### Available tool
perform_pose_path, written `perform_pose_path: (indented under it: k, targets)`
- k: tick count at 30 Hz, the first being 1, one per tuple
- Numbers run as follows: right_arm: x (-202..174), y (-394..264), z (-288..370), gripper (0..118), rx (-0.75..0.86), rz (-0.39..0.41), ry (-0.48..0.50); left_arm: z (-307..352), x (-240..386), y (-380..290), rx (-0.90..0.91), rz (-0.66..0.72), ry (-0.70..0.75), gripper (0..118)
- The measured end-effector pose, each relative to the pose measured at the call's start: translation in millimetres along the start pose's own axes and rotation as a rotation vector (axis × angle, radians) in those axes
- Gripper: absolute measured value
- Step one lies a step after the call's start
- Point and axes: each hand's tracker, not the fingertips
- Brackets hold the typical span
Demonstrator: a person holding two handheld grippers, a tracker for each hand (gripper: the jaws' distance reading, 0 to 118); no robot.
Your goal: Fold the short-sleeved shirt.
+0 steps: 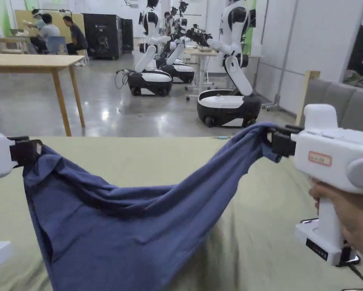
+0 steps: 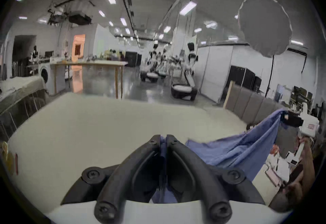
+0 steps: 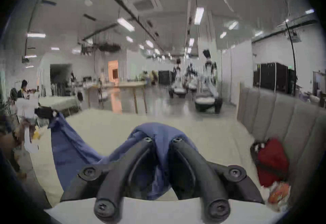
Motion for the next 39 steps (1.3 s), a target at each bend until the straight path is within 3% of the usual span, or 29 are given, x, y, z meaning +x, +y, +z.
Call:
perform_pose_path:
  k: [3, 7, 12, 17, 28, 39]
  targets:
    - [-17, 75, -13, 14, 0.109, -0.016, 0.000, 10, 5, 61, 0.088, 0.025, -0.007, 4]
    - [-39, 160, -32, 14, 0.263, 0.028, -0.063, 13, 10, 144, 0.196, 0.011, 0.040, 4]
    - [-52, 252, -65, 14, 0.285, 0.031, -0.099, -4, 15, 223, 0.262, -0.059, 0.088, 4]
    - [-44, 295, -99, 14, 0.272, 0.051, -0.087, -29, 18, 253, 0.278, -0.075, 0.119, 4]
    - [-40, 255, -136, 14, 0.252, 0.067, -0.059, -76, 18, 227, 0.261, -0.098, 0.063, 4]
    - [-1, 76, -195, 14, 0.009, -0.038, -0.056, -159, -11, 53, 0.019, -0.075, 0.057, 4]
